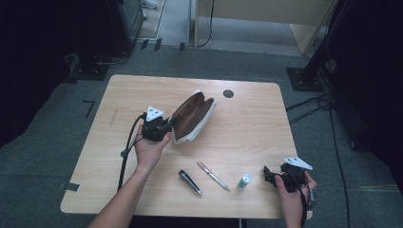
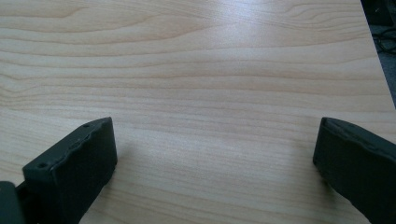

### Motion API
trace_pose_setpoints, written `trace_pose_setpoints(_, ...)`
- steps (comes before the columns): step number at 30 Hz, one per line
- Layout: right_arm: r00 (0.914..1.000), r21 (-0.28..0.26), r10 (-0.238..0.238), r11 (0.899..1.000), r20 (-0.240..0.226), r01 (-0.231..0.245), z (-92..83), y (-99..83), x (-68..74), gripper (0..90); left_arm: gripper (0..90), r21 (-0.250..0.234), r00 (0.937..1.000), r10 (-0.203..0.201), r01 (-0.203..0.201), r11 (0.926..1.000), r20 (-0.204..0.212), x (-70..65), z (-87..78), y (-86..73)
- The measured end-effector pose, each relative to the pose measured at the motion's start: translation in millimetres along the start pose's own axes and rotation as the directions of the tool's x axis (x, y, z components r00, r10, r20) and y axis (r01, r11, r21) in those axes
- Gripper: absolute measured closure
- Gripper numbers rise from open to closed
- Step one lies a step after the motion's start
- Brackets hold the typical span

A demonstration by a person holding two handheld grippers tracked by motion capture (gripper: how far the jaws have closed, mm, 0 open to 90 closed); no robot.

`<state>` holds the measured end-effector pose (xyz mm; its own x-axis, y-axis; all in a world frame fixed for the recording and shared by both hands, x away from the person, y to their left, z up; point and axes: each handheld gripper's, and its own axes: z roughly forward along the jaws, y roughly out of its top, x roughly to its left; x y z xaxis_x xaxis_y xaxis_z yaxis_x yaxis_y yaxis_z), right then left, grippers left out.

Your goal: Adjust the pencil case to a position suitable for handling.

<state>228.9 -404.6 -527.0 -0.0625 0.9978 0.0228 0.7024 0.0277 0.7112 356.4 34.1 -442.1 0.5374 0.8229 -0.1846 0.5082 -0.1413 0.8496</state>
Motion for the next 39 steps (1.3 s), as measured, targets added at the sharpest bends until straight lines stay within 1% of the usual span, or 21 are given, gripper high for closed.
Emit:
trace_pose_setpoints(1,1.0000,-0.001,-0.001,1.000,-0.001,0.001,0.0,0.0,-0.1,0.0,84.9,0.003,0.9996,0.014,-0.015,0.9999,0.023,-5.4,-0.8,-3.1)
trace_pose_setpoints(2,1.0000,-0.001,-0.001,1.000,-0.001,0.001,0.0,0.0,-0.1,0.0,84.9,0.003,0.9996,0.014,-0.015,0.9999,0.023,-5.4,-0.8,-3.1)
trace_pose_setpoints(5,1.0000,0.000,0.000,1.000,0.000,0.000,0.0,0.0,0.0,0.0,84.9,0.010,0.9976,0.038,-0.039,0.9992,0.057,-10.7,-0.8,-8.0)
trace_pose_setpoints(10,1.0000,-0.001,-0.001,1.000,0.000,0.001,0.1,0.0,-0.1,0.0,84.9,0.035,0.9933,0.064,-0.067,0.9971,0.096,-14.8,0.1,-15.4)
trace_pose_setpoints(14,1.0000,-0.001,-0.001,1.000,0.000,0.001,0.1,0.0,-0.1,0.0,84.7,0.035,0.9915,0.076,-0.080,0.9962,0.105,-13.3,1.4,-21.6)
trace_pose_setpoints(16,1.0000,0.000,0.000,1.000,0.000,0.000,0.0,0.0,0.0,0.0,84.4,0.047,0.9905,0.081,-0.087,0.9951,0.111,-12.2,2.7,-23.9)
trace_pose_setpoints(17,1.0000,-0.001,-0.001,1.000,0.000,0.001,0.1,0.0,-0.1,0.0,84.0,0.049,0.9908,0.084,-0.089,0.9948,0.107,-11.7,2.6,-24.9)
trace_pose_setpoints(20,1.0000,-0.001,-0.002,1.000,0.000,0.002,0.1,0.0,-0.1,0.0,81.6,0.044,0.9923,0.070,-0.075,0.9962,0.102,-8.7,2.4,-26.5)
trace_pose_setpoints(23,1.0000,-0.001,-0.002,1.000,-0.001,0.002,0.1,0.0,-0.1,0.0,76.4,0.041,0.9922,0.061,-0.066,0.9970,0.108,-6.7,1.4,-26.5)
trace_pose_setpoints(26,1.0000,-0.001,-0.001,1.000,-0.001,0.001,0.1,0.0,-0.1,0.0,69.3,0.028,0.9927,0.043,-0.046,0.9985,0.112,-6.0,-0.8,-24.9)
trace_pose_setpoints(29,1.0000,-0.001,-0.002,1.000,0.000,0.002,0.1,0.0,-0.1,0.0,60.2,0.030,0.9922,0.021,-0.025,0.9992,0.123,-4.3,-2.1,-22.8)
trace_pose_setpoints(30,1.0000,-0.001,-0.002,1.000,0.000,0.002,0.1,0.0,0.0,0.0,58.1,0.031,0.9914,0.021,-0.026,0.9992,0.129,-3.3,-2.4,-22.4)
trace_pose_setpoints(32,1.0000,-0.001,-0.002,1.000,0.000,0.002,0.1,0.0,-0.1,0.0,51.5,0.022,0.9927,0.013,-0.015,0.9996,0.120,-2.1,-5.0,-21.5)
trace_pose_setpoints(33,1.0000,-0.001,-0.002,1.000,0.000,0.002,0.1,0.0,-0.1,0.0,47.9,0.022,0.9924,0.010,-0.012,0.9997,0.123,-1.0,-6.1,-20.9)
trace_pose_setpoints(35,1.0000,-0.001,-0.002,1.000,0.000,0.002,0.1,0.0,-0.1,0.0,44.6,0.013,0.9928,0.004,-0.006,0.9999,0.120,1.3,-9.3,-19.2)
trace_pose_setpoints(36,1.0000,-0.001,-0.002,1.000,0.000,0.002,0.1,0.0,-0.1,0.0,38.7,0.003,0.9940,0.006,-0.006,1.0000,0.110,4.1,-13.3,-17.6)
trace_pose_setpoints(37,1.0000,-0.001,-0.002,1.000,0.000,0.002,0.1,0.0,-0.1,0.0,35.7,0.003,0.9940,0.006,-0.006,1.0000,0.110,4.1,-13.3,-17.6)
trace_pose_setpoints(38,1.0000,-0.001,-0.002,1.000,0.000,0.002,0.1,0.0,-0.1,0.0,35.7,-0.003,0.9948,0.002,-0.002,1.0000,0.102,5.4,-15.3,-17.0)
trace_pose_setpoints(39,1.0000,-0.001,-0.001,1.000,0.000,0.001,0.1,0.0,0.0,0.0,30.9,-0.003,0.9947,-0.003,0.003,1.0000,0.103,7.4,-18.4,-16.4)
